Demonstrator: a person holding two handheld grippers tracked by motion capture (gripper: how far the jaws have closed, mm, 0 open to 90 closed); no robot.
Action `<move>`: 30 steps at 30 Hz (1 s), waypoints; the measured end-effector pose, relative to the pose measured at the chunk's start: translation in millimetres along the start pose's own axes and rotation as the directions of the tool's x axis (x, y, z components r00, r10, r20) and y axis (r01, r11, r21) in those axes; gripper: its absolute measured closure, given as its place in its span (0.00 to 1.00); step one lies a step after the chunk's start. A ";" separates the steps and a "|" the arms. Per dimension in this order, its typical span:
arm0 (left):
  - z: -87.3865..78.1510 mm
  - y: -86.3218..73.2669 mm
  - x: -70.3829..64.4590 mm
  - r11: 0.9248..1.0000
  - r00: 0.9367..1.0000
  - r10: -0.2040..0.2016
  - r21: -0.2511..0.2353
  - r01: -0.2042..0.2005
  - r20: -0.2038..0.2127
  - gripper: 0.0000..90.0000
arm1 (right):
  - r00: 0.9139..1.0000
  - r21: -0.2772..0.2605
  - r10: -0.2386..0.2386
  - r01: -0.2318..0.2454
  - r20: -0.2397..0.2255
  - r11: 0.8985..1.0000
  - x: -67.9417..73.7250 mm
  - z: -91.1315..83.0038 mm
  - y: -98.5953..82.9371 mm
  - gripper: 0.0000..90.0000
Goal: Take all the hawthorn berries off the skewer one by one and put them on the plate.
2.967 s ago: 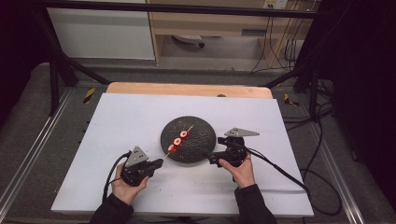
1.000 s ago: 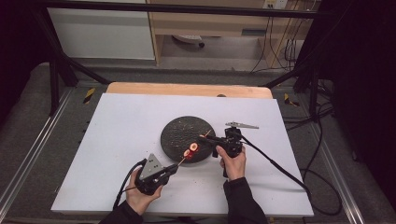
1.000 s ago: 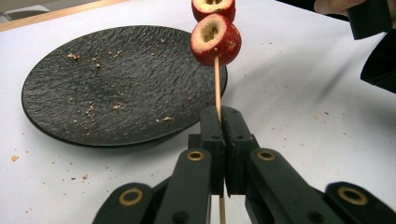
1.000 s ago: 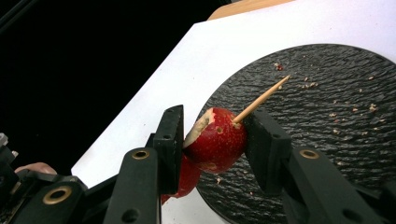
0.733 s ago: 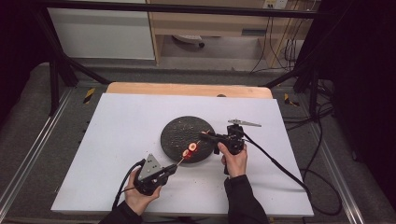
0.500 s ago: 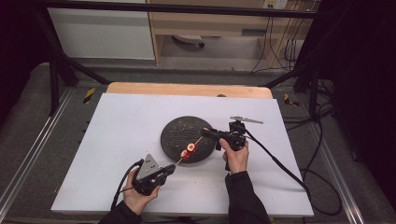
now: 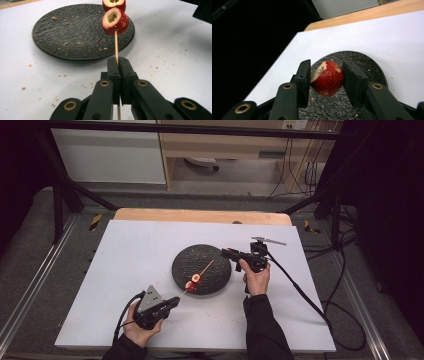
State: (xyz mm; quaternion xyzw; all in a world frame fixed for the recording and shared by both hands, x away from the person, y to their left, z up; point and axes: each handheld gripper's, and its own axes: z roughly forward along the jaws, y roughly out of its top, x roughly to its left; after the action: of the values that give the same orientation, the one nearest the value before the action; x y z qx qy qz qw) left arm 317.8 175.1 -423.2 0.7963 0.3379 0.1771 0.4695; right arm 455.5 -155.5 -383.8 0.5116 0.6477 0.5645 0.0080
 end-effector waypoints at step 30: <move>-2.8 2.0 17.3 0.999 0.998 -0.054 -0.008 0.054 -0.031 0.98 | 0.987 0.203 -0.144 0.127 0.071 0.971 -8.1 43.2 -41.8 0.42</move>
State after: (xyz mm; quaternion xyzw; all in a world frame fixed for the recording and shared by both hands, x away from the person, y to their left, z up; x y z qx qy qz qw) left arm 329.1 188.4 -420.7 0.7823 0.3659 0.1780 0.4716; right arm 457.4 -123.0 -435.0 0.4880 0.7330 0.4733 0.0231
